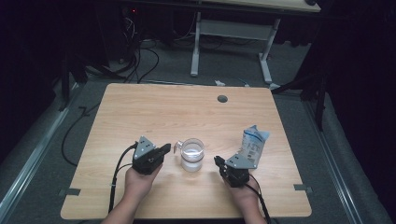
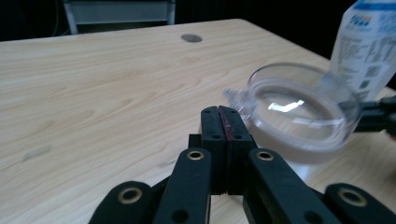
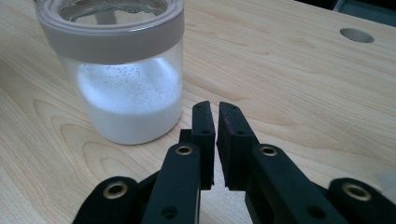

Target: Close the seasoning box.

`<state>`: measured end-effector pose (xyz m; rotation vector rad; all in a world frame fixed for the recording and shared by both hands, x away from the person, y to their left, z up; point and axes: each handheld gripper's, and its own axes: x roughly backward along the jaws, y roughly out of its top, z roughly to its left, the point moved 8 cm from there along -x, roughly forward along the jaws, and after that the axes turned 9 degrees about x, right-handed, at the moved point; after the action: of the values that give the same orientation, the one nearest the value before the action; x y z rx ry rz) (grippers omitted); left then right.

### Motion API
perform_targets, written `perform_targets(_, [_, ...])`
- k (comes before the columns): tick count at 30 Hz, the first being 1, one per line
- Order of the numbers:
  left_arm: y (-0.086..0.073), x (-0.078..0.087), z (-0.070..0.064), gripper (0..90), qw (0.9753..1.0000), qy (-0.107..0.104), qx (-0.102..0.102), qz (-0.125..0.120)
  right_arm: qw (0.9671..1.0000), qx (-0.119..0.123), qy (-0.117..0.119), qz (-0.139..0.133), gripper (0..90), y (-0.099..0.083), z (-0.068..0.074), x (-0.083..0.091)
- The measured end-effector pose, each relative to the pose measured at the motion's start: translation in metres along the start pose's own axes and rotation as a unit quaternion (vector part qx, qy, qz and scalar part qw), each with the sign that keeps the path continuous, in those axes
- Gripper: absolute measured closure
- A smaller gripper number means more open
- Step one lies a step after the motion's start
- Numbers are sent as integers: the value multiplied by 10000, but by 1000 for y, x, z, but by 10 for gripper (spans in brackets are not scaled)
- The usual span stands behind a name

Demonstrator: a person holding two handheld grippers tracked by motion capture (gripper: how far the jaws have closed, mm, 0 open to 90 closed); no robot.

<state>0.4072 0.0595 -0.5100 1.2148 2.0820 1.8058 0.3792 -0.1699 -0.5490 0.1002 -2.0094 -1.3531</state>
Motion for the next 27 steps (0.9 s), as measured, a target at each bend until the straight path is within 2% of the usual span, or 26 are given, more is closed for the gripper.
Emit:
perform_targets(1, [0, 0, 0, 884, 10000, 0, 0, 0, 10000, -6, -7, -23, 857, 0, 0, 0])
perform_targets(3, [-12, 11, 14, 865, 9997, 180, -129, 119, 10000, -36, -10, -74, 869, 1, 0, 1])
perform_targets(5, [-21, 19, 28, 839, 9992, 319, -139, 178, 9999, -81, -35, -126, 886, 3, 0, 1])
perform_targets(6, [-24, 24, 34, 820, 9991, 366, -106, 190, 9998, -99, -44, -150, 898, 4, -1, 0])
perform_targets(7, [-26, 27, 37, 790, 9992, 381, 113, 39, 9998, -115, -60, -182, 899, 6, -2, -1])
perform_targets(10, [-34, 41, 54, 693, 9981, 586, 168, -39, 9994, -208, -67, -260, 900, 15, -4, -5])
perform_targets(11, [-35, 44, 58, 657, 9976, 625, 279, -99, 9994, -202, -86, -277, 900, 19, -4, -7])
perform_targets(12, [-31, 40, 49, 630, 9903, 471, 1144, -626, 9993, -196, -101, -294, 900, 22, -4, -10])
perform_targets(13, [-36, 49, 62, 617, 9952, 631, 665, -328, 9994, -166, -105, -277, 900, 25, -3, -14])
perform_targets(14, [-40, 56, 70, 610, 9964, 724, 416, -173, 9995, -137, -119, -254, 900, 28, -3, -17])
perform_targets(15, [-43, 62, 77, 597, 9965, 793, 260, -98, 9996, -118, -113, -244, 900, 31, -2, -21])
perform_targets(16, [-43, 61, 74, 587, 9946, 708, 659, -380, 9996, -108, -125, -228, 900, 33, -1, -24])
perform_targets(17, [-50, 71, 89, 585, 9961, 881, 80, 59, 9997, -92, -110, -212, 900, 34, 0, -26])
perform_targets(19, [-51, 73, 95, 584, 9960, 854, 258, 51, 9998, -7, -122, -168, 900, 36, 1, -30])
perform_targets(20, [-50, 73, 97, 577, 9958, 872, 282, 27, 9998, -18, -106, -143, 900, 37, 2, -32])
perform_targets(23, [-48, 72, 98, 563, 9959, 846, 325, -43, 9998, -17, -101, -140, 900, 38, 3, -34])
perform_targets(27, [-50, 69, 96, 551, 9966, 791, 247, -2, 9999, 62, -104, -78, 900, 37, 6, -34])
